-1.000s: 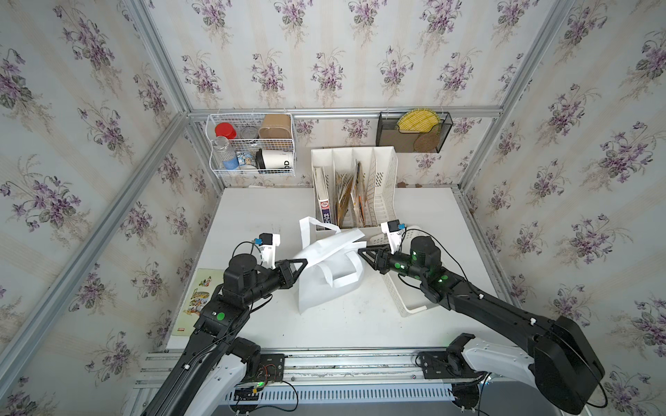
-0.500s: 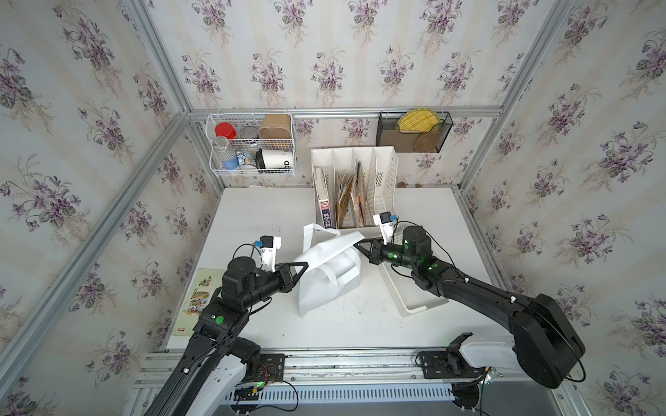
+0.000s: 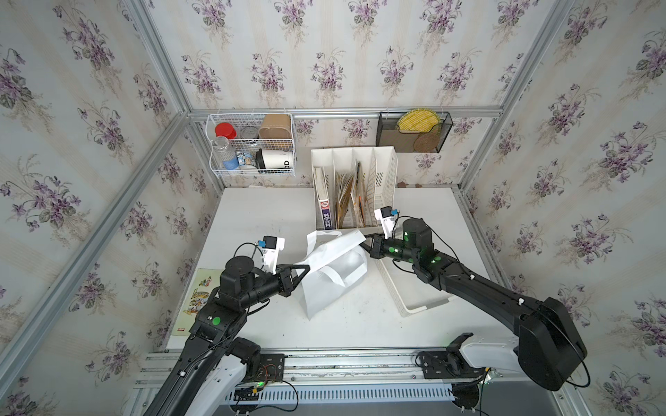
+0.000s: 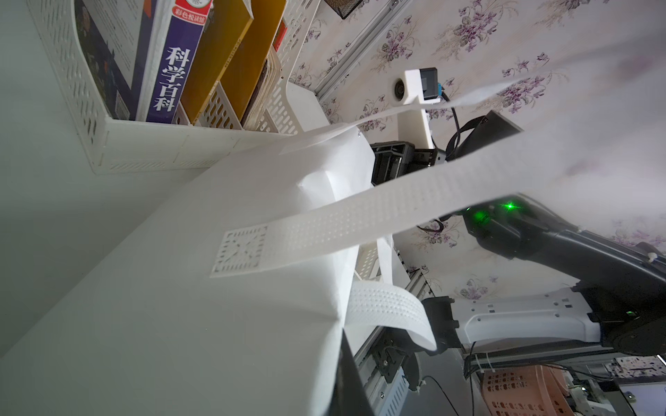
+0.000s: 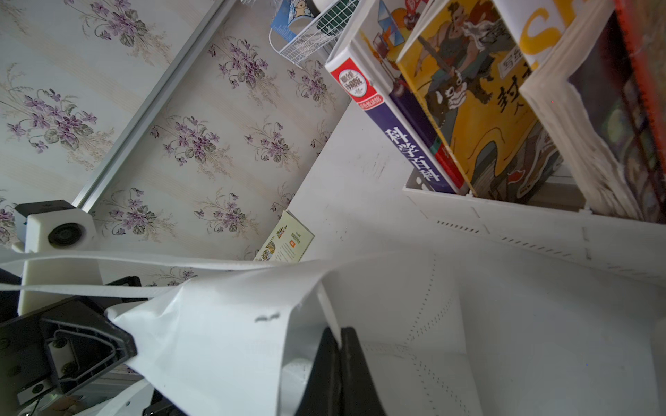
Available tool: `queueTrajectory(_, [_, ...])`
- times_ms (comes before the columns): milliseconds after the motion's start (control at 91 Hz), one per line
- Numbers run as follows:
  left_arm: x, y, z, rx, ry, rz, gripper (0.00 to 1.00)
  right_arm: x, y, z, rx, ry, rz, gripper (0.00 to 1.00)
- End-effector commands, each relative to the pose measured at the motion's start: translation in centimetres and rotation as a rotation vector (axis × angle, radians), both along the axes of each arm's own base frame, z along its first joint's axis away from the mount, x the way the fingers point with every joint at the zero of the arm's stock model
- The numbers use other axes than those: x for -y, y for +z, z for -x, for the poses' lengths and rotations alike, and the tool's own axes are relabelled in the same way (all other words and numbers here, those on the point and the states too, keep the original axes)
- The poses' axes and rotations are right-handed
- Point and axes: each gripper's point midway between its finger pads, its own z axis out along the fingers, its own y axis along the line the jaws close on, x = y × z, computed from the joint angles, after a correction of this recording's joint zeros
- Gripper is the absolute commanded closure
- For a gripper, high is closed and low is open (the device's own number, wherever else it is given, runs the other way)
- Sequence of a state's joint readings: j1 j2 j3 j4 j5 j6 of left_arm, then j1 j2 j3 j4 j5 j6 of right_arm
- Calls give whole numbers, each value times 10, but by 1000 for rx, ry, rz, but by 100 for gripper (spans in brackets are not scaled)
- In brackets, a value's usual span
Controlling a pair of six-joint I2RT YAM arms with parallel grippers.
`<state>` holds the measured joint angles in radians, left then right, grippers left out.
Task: Place the ice pack in the delivery bag
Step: Close the delivery bag at the center of the board.
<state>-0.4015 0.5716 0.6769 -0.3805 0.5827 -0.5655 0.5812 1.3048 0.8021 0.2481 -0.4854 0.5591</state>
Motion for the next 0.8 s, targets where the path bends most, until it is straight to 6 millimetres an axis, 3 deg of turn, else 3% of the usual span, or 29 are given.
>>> queueTrajectory(0, [-7,-15,12,-10,-30,-105,100,20,-4,-24,18,-157,53,100])
queueTrajectory(341, [-16,-34,8,-42,39,-143,100,19,-1,-13,32,-108,-10,100])
queueTrajectory(516, [-18,-36,6,-47,52,-153,100,24,2,-3,63,-98,-17,79])
queueTrajectory(791, [-20,-37,6,-47,61,-163,100,36,2,14,91,-89,10,68])
